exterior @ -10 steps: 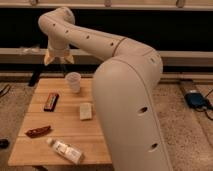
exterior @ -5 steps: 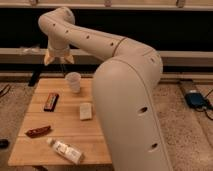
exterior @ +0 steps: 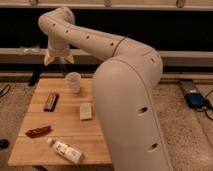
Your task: Place the bottle in the ceramic bowl
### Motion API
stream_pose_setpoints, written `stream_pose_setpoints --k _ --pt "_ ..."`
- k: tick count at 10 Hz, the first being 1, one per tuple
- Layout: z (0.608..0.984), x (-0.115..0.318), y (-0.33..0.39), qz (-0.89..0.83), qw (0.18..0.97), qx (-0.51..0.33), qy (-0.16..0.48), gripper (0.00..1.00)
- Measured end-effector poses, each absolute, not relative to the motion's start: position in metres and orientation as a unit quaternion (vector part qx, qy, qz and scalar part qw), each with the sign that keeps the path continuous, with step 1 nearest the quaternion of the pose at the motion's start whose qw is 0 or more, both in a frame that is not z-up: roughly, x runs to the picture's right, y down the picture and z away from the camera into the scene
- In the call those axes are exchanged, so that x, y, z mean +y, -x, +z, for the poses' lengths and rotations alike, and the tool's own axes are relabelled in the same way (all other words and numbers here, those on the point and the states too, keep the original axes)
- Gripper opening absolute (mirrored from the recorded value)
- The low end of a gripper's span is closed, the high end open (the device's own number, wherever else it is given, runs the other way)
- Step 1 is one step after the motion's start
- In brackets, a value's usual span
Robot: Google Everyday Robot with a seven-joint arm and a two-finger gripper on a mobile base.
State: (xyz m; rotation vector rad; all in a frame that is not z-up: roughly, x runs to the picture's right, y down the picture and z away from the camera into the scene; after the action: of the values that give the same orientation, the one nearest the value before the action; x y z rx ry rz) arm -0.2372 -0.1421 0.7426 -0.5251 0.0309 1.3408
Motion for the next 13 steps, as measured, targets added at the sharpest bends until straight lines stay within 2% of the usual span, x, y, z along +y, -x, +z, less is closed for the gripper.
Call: stream_pose_setpoints --k 3,6,9,13 --pt "0.741 -0.141 0.234 0.613 0.753 0.015 0.240 0.80" --pt "0.724 -0.128 0.205 0.604 0.763 0.027 0.229 0.80" --pt "0.695 -0.085 0.167 0.597 0.770 0.067 0.216 0.80" --pt "0.656 -0.004 0.180 0.565 0.781 0.097 0.247 0.80"
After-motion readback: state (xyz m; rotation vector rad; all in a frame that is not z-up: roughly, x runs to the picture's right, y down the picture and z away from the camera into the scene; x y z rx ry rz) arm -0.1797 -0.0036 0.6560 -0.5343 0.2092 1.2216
